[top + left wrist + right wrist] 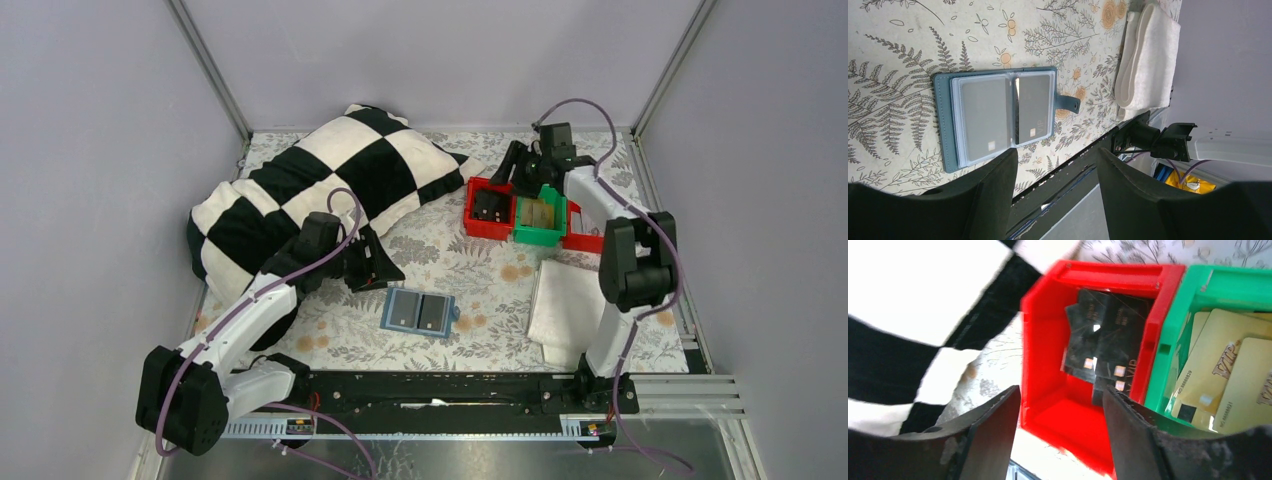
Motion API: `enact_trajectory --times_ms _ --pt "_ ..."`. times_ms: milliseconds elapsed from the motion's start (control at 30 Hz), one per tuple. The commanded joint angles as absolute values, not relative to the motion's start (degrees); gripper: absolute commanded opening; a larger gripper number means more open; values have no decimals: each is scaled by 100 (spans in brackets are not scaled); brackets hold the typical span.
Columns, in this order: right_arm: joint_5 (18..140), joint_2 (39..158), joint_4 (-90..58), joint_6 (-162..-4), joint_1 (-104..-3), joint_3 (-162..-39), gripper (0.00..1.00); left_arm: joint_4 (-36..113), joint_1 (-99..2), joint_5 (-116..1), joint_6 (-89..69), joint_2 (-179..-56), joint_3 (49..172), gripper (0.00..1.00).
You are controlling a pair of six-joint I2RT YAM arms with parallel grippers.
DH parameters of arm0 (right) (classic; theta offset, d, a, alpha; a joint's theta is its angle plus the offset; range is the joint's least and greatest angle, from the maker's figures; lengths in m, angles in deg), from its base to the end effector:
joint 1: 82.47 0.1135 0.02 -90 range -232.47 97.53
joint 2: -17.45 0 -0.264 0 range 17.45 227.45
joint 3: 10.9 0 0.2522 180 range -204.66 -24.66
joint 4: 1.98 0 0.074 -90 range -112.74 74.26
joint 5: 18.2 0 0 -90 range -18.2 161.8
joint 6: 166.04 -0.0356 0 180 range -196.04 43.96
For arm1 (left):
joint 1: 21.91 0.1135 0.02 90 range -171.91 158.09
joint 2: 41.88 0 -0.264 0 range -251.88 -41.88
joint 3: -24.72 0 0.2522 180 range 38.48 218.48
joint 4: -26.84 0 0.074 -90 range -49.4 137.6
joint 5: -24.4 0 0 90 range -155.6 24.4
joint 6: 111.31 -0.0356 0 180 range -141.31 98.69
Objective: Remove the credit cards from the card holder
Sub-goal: Place the credit card in the storage box, then reset both arms
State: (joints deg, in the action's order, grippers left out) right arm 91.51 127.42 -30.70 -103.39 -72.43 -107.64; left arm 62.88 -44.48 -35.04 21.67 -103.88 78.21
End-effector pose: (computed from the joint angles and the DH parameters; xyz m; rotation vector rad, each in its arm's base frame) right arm 0.4269 0.0878 0.2320 0.1740 2.3545 0.7236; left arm 0.1963 -0.1012 0.2359 -0.1622 2.5231 -1.1465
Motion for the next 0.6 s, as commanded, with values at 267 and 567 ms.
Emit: enact_trajectory --times_ms 267,567 --pt "6858 9440 -3728 -9642 -7245 -10369 100 7208 -4432 -4392 1256 -10239 9131 69" --pt "5078 7413 -3924 -9905 -7245 -8892 100 8197 -4422 -6417 768 -9701 10247 73"
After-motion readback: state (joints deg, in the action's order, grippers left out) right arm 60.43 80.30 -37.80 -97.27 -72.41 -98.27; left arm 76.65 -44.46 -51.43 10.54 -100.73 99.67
